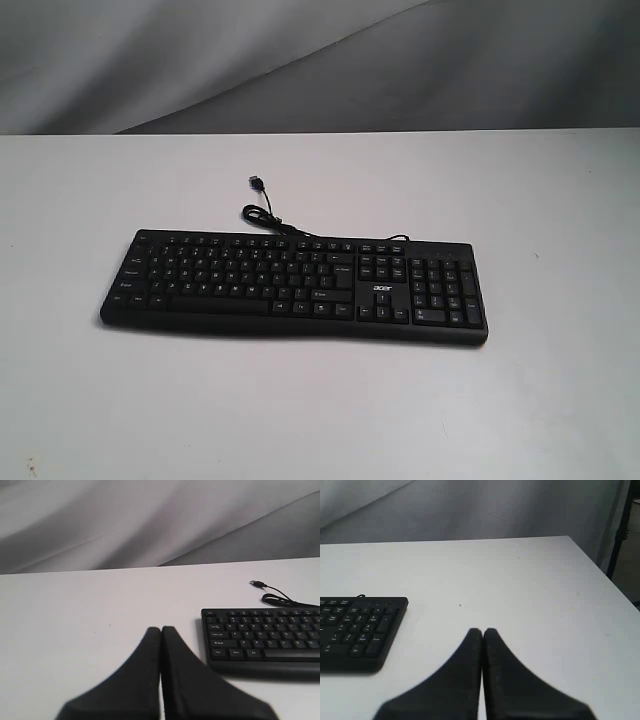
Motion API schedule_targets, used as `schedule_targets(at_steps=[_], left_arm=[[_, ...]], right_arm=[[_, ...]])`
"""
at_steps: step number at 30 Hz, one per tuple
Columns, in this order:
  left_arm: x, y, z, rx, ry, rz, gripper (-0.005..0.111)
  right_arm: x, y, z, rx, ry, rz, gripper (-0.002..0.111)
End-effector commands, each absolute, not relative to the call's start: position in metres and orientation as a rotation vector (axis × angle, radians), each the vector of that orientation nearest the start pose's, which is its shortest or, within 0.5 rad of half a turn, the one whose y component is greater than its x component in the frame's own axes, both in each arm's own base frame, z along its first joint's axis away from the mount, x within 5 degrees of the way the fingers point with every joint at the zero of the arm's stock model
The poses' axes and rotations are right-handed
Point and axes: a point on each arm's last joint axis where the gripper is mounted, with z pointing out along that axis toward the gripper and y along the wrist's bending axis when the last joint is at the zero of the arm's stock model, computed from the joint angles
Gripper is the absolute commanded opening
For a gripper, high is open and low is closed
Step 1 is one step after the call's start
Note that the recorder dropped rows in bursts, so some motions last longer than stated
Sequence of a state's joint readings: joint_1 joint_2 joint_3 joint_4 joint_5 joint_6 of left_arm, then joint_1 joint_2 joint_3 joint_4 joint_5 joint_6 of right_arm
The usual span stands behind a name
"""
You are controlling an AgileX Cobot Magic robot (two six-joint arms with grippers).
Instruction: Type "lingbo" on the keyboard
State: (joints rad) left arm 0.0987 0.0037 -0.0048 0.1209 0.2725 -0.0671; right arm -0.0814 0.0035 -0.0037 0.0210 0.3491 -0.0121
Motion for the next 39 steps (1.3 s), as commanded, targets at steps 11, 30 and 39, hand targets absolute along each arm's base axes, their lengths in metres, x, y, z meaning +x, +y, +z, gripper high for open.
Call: schedule_targets(at_steps=[11,30,39], left_arm=[[0.054,0.008,0.189,-0.071,1.748,0.132,0.001],[0.054,0.008,0.189,-0.071,1.748,0.132,0.001],[0.054,0.008,0.189,-0.071,1.748,0.132,0.001]], right_arm=[[0.056,-0.005,0.212,0.044,1.497,-0.082,0.0],[0.074,0.0,0.316,0.159,1.235,0.213,0.0],[0.263,-0.008,0.338,0.023,1.783,0.015,0.0]])
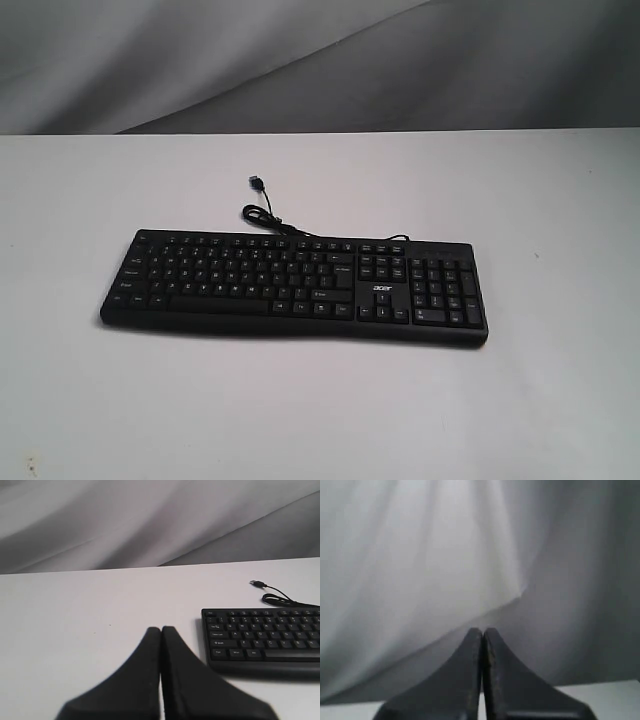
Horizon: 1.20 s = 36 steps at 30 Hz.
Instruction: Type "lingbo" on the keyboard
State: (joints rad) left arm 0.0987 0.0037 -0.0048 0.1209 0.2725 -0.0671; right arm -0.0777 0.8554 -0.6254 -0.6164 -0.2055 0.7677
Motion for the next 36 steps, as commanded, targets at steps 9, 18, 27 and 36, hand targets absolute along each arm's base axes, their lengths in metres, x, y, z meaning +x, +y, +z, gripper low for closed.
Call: schedule_targets(at_steps=[9,18,27,36], left_arm=[[0.054,0.008,0.189,-0.071,1.748,0.132,0.001],[0.054,0.008,0.189,-0.071,1.748,0.132,0.001],[0.054,0.008,0.189,-0.071,1.748,0.132,0.001],[0.054,0.008,0.189,-0.071,1.748,0.132,0.001]], right_arm=[[0.404,0.023,0.293,-0.354,2.252,-0.65,0.0],[0.413,0.184,0.256,-1.255,2.078,0.565,0.0],[0.347,0.289,0.223,-1.69,1.89,0.55,0.0],[0.341,0.289,0.183,-1.585,1.962,0.409,0.0]])
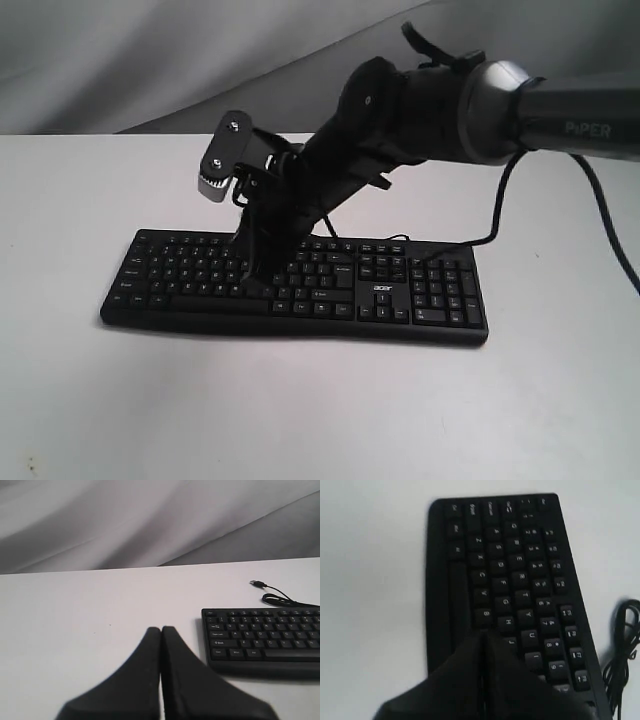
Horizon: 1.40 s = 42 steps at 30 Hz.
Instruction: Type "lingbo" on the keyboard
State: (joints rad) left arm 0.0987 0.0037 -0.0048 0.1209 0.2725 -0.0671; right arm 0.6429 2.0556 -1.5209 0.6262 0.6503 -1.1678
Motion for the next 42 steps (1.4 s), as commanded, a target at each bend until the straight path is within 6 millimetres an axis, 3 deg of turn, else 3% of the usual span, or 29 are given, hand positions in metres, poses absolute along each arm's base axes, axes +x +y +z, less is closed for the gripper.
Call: schedule_targets(at_steps=[1,4,12,36,40,42], left_arm=[[0.054,0.008,0.189,-0.071,1.748,0.132,0.001],[0.054,0.008,0.189,-0.071,1.748,0.132,0.001],[0.054,0.008,0.189,-0.071,1.748,0.132,0.001],[0.054,0.008,0.189,-0.071,1.748,0.132,0.001],[0.054,0.008,0.189,-0.071,1.748,0.132,0.001],[0.054,0.008,0.189,-0.071,1.748,0.132,0.001]], right_arm=[[0.342,0.288,0.179,-1.578,1.969,0.401,0.0],[0.355,0.286,0.158,-1.523,2.037,0.439,0.0],[0.379,0.269,0.14,-1.531,2.124,0.495,0.0],[0.378,0.272,0.127,-1.556,2.128,0.519,0.0],[0.378,0.272,0.115,-1.57,2.151,0.525,0.0],[0.378,0.272,0.122,-1.571,2.135,0.516,0.0]])
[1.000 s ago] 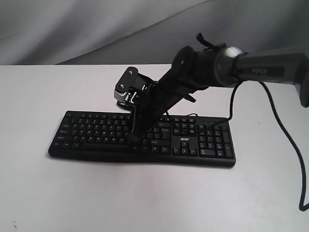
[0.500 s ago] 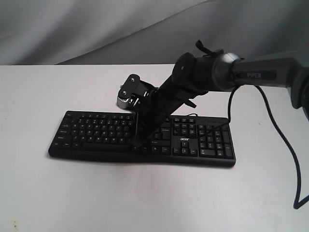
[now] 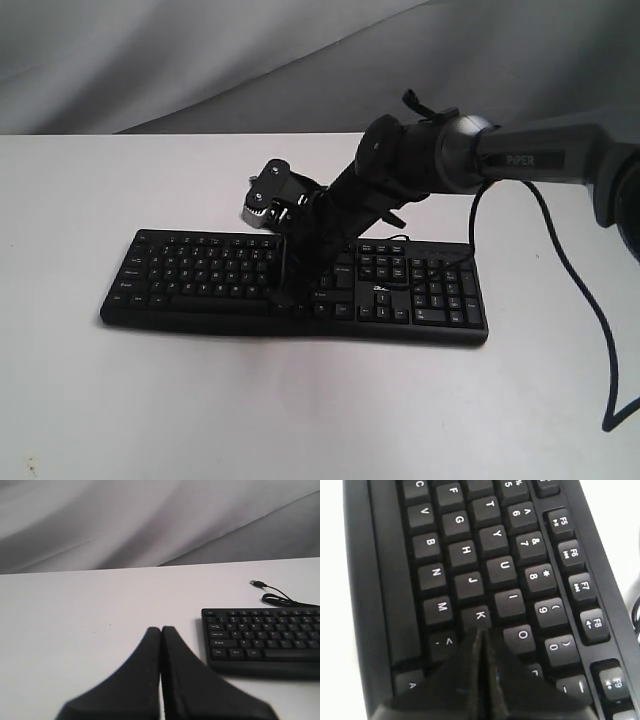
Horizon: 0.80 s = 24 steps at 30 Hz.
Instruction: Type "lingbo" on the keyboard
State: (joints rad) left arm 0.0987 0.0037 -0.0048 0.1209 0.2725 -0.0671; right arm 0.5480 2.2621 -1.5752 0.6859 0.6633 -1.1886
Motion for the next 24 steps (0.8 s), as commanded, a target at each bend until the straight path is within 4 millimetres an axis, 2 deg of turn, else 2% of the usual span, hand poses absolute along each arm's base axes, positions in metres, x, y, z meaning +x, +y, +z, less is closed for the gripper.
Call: schedule_targets(at_steps=[1,5,9,17,24], left_arm=[[0.054,0.008,0.189,-0.071,1.748,0.132,0.001],[0.054,0.008,0.189,-0.071,1.748,0.132,0.001],[0.054,0.008,0.189,-0.071,1.748,0.132,0.001],[0.054,0.008,0.189,-0.071,1.748,0.132,0.001],[0.054,0.008,0.189,-0.071,1.748,0.132,0.001]], right_arm=[[0.377,0.272,0.127,-1.571,2.123,0.512,0.0],[0.377,0.276,0.143,-1.553,2.077,0.487,0.0],[0.382,0.286,0.148,-1.553,2.043,0.487,0.0],[0.394,0.296,0.131,-1.564,2.065,0.523,0.0],[0.395,0.295,0.128,-1.563,2.073,0.514,0.0]])
